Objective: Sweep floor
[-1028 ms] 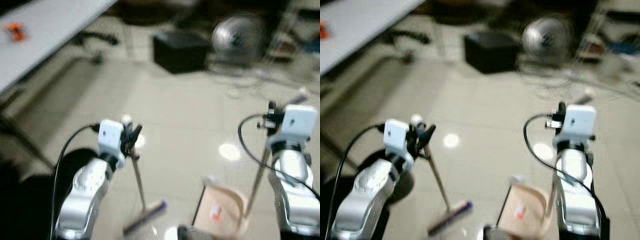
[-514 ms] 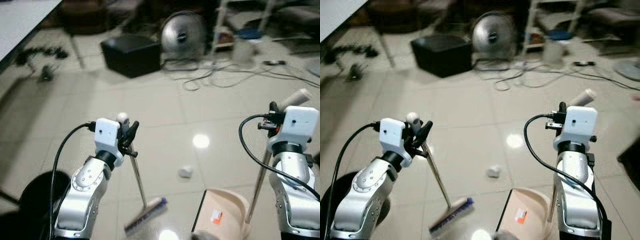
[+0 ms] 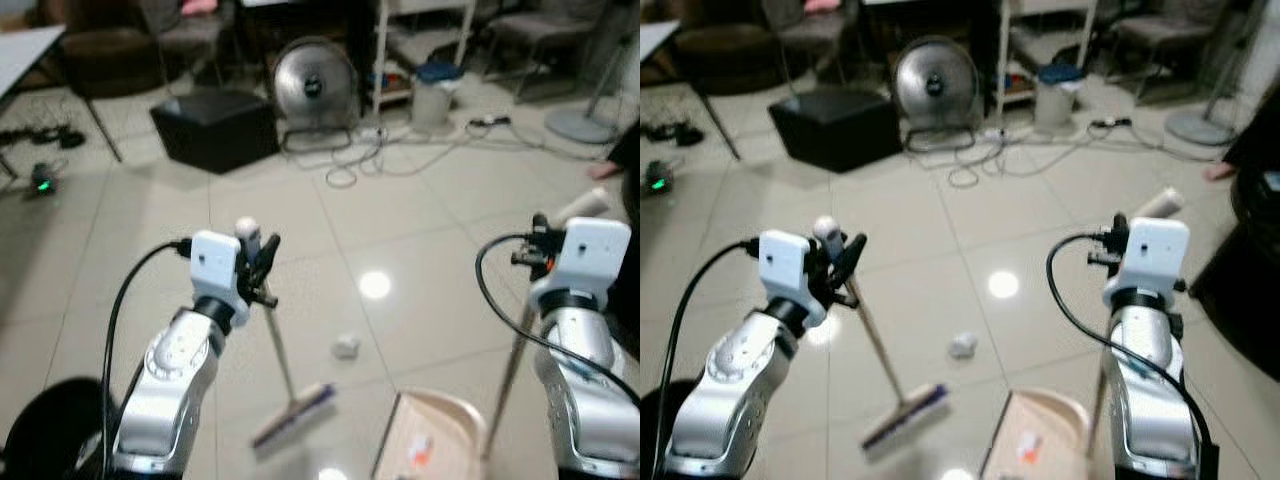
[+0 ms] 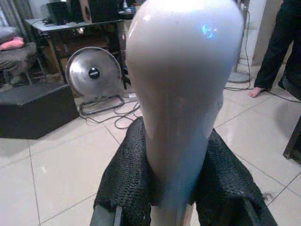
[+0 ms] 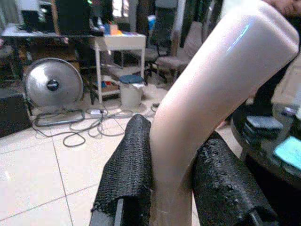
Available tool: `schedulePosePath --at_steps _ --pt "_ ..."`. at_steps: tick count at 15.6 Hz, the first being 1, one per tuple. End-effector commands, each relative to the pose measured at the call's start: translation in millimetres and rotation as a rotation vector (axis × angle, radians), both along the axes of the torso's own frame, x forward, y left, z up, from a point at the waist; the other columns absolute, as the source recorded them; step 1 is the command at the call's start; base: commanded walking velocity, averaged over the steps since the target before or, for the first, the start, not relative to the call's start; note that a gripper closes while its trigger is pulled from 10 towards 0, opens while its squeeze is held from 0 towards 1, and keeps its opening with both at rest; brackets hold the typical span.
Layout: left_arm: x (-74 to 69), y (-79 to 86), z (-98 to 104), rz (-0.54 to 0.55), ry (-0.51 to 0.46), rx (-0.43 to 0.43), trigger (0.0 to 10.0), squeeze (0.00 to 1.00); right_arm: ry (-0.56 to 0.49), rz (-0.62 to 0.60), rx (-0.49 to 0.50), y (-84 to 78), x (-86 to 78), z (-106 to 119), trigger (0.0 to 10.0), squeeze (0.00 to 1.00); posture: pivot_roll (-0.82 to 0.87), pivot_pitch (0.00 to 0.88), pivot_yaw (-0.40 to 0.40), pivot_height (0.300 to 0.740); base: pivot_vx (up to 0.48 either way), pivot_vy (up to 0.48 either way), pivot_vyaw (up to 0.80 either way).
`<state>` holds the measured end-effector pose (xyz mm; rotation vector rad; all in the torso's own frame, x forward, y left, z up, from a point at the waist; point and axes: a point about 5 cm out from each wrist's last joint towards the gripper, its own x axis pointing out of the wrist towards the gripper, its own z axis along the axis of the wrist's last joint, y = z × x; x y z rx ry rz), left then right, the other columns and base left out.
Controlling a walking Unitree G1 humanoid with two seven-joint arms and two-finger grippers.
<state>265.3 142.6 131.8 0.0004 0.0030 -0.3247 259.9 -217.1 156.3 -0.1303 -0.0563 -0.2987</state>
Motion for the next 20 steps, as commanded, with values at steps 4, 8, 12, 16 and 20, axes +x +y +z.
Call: schedulePosePath --at_steps 4,8,12,16,20 --pt "3.2 0.3 9.8 0.003 -0.049 -0.009 10.0 0.00 -0.016 0.000 0.016 -0.3 -1.8 7.2 10.0 0.00 0.04 0.041 0.072 0.740 0.364 0.000 -0.40" --pt "3.5 0.4 9.5 0.003 -0.048 -0.008 10.0 0.00 -0.019 0.006 0.003 0.0 -1.6 8.6 10.0 0.00 0.04 0.043 0.074 0.740 0.364 0.000 0.00" --pt "4.6 1.4 9.3 0.010 -0.049 -0.004 10.0 0.00 -0.030 0.020 -0.015 0.4 -1.1 11.8 10.0 0.00 0.04 0.045 0.074 0.740 0.364 0.000 0.00" --pt "6.0 5.5 9.5 0.028 -0.055 0.004 10.0 0.00 -0.053 0.046 -0.048 2.3 -0.2 17.7 10.0 0.00 0.04 0.045 0.074 0.740 0.361 0.000 0.00" --pt "6.9 8.0 9.7 0.039 -0.058 0.012 10.0 0.00 -0.054 0.071 -0.068 5.4 1.3 19.6 10.0 0.00 0.04 0.048 0.075 0.740 0.364 0.000 0.80"
